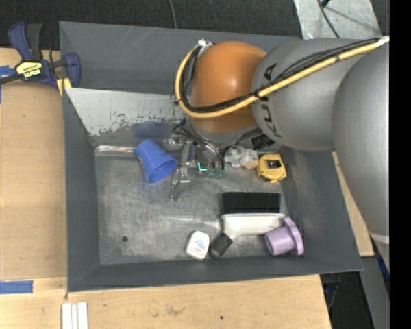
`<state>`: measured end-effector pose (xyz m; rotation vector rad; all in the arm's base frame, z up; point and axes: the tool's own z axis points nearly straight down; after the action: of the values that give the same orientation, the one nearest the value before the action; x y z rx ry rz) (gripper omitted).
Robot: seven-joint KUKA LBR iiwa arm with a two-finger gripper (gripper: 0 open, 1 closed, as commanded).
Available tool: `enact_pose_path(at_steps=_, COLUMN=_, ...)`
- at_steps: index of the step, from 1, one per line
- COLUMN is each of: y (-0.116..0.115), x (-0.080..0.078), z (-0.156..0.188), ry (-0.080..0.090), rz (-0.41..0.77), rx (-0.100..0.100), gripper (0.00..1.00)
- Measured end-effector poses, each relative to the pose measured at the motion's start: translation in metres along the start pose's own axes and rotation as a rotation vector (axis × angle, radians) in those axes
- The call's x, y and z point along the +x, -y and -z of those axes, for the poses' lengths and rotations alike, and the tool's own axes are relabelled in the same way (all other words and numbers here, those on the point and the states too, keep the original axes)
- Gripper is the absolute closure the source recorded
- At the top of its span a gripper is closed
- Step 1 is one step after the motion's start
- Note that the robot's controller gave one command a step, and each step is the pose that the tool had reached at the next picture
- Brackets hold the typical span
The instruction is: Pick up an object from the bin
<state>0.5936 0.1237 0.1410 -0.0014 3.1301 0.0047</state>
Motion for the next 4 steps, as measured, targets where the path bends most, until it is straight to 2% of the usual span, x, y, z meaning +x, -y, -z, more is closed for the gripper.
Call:
enact_pose_path(at_steps=1, y=0.001, x=0.002, z=0.000, ry=-0.007, rz=-0.001, rx=0.002, gripper=0.00)
enact_pose_path(at_steps=2, y=-0.006, x=-0.023, z=-0.049, ry=0.003, rz=-0.175, rx=0.000, gripper=0.00)
enact_pose_path(at_steps=3, y=-0.018, x=-0.029, z=-0.068, ry=0.001, rz=-0.014, rx=0.005, gripper=0.00)
enact_pose_path(at_steps=4, y=-0.015, x=-0.026, z=-0.068, ry=-0.006, rz=-0.285, rx=-0.004, gripper=0.00)
